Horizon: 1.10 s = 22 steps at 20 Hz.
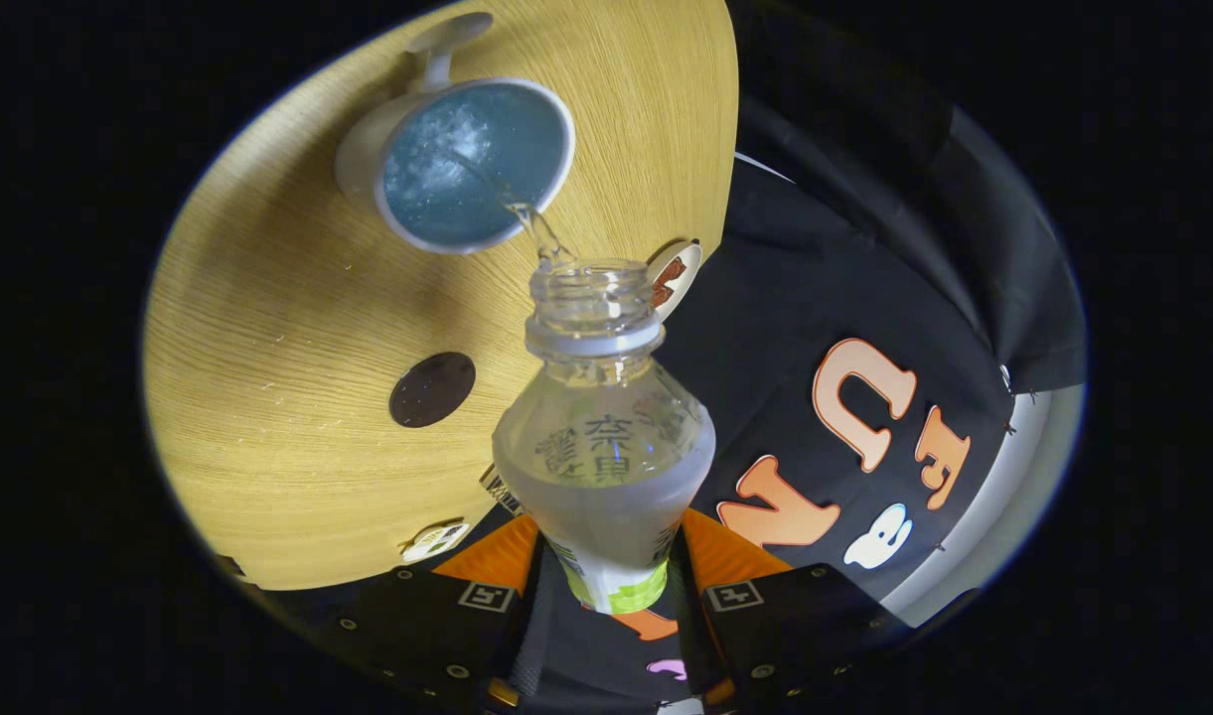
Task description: Take the bottle from table, then pour the juice into the cup, finally place the bottle on the coaster
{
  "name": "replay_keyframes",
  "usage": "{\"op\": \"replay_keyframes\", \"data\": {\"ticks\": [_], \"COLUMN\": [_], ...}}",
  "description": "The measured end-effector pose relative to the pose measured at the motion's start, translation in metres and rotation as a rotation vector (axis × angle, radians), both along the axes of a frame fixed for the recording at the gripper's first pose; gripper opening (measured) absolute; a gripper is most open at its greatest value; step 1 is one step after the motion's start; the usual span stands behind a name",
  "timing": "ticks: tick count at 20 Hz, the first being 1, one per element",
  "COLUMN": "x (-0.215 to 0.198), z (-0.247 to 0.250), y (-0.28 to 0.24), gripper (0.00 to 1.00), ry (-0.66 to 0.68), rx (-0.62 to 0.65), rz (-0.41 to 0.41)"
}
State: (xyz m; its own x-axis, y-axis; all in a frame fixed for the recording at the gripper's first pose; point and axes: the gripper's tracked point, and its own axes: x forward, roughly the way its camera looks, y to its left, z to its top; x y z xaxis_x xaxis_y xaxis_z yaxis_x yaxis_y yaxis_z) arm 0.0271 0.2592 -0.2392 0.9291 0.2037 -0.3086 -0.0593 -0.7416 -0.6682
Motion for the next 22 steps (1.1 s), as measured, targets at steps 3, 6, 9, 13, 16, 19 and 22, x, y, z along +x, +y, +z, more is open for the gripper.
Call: {"op": "replay_keyframes", "data": {"ticks": [3,6,9,13,16,19,22], "x": [0.008,0.009,0.010,0.010,0.009,0.008,0.006], "z": [0.003,0.004,0.009,0.009,0.009,0.010,0.011], "y": [0.005,0.006,0.014,0.016,0.018,0.017,0.018], "gripper": [0.55,0.55,0.55,0.55,0.55,0.55,0.55], "ry": [-0.004,-0.004,-0.021,-0.014,-0.013,-0.014,-0.019], "rx": [-0.024,-0.035,-0.058,-0.073,-0.095,-0.098,-0.090], "rz": [0.013,0.018,0.048,0.061,0.078,0.082,0.088]}}
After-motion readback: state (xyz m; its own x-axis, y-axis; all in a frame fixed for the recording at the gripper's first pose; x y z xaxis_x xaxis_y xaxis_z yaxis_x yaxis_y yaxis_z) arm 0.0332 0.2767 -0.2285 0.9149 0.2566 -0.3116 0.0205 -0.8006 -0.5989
